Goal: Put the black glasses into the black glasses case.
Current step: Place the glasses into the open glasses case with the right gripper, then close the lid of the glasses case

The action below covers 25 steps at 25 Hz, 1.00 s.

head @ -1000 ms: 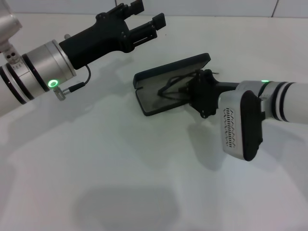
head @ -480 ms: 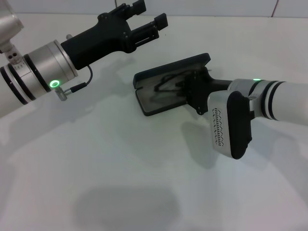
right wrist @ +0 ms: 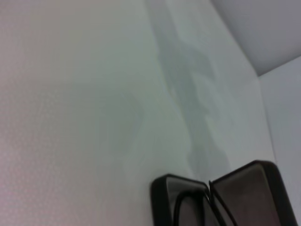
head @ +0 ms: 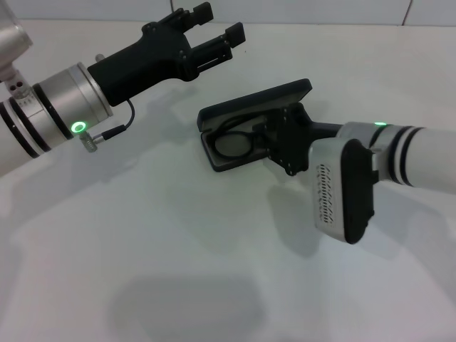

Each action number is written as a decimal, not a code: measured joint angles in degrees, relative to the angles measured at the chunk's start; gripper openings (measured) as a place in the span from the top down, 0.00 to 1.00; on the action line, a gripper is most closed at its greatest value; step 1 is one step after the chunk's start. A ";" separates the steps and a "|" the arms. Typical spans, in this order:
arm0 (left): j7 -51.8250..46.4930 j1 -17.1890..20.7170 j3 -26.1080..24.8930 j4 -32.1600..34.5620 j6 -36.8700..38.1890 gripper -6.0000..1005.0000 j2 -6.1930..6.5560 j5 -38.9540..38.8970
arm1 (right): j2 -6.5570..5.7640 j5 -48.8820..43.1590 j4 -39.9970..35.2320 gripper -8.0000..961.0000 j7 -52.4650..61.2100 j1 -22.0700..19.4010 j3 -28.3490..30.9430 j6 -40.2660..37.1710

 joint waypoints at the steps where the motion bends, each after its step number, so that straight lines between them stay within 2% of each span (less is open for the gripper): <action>1: 0.01 0.01 0.00 0.00 0.00 0.19 0.02 0.00 | -0.07 0.06 -0.88 0.76 0.02 -0.86 0.55 -1.00; 4: -0.05 0.02 0.00 -0.15 -0.03 0.19 0.03 0.01 | -0.15 0.13 -3.16 0.76 0.60 -3.28 4.54 -6.83; 7: -1.04 -0.06 0.00 -0.42 -1.90 0.19 0.14 0.75 | -0.38 0.16 -5.06 0.75 3.44 -5.77 13.62 -20.75; 9: -3.23 -0.89 0.00 -0.43 -6.00 0.19 0.29 2.42 | -0.56 0.15 -4.44 0.74 5.99 -6.23 23.35 -35.28; 12: -7.86 -3.85 0.00 -0.31 -15.53 0.19 0.36 7.04 | -0.75 -0.18 1.64 0.73 7.99 -5.37 39.95 -54.79; 14: -9.64 -6.32 -0.01 0.04 -21.27 0.19 0.08 10.44 | -1.41 -0.94 6.14 0.73 8.13 -4.55 47.93 -62.81; 16: -10.15 -8.16 -0.01 1.22 -26.13 0.19 -0.16 12.38 | -3.08 -1.72 12.51 0.72 8.14 -3.98 56.16 -70.25; 18: -10.04 -10.01 0.00 4.37 -32.75 0.19 -0.16 14.60 | -4.40 -1.73 18.72 0.71 7.79 -4.06 62.75 -73.74; 20: -9.95 -10.45 0.00 4.97 -34.27 0.19 -0.15 15.35 | -4.43 -1.75 20.19 0.71 7.69 -4.33 64.44 -73.94; 24: -9.81 -11.77 0.00 7.19 -38.58 0.19 -0.28 18.86 | -3.29 -1.88 20.46 0.69 6.52 -6.74 66.07 -72.90; 25: -9.78 -11.88 0.00 7.44 -39.05 0.19 -0.29 19.18 | -3.04 -1.89 20.37 0.65 6.18 -7.07 66.04 -72.61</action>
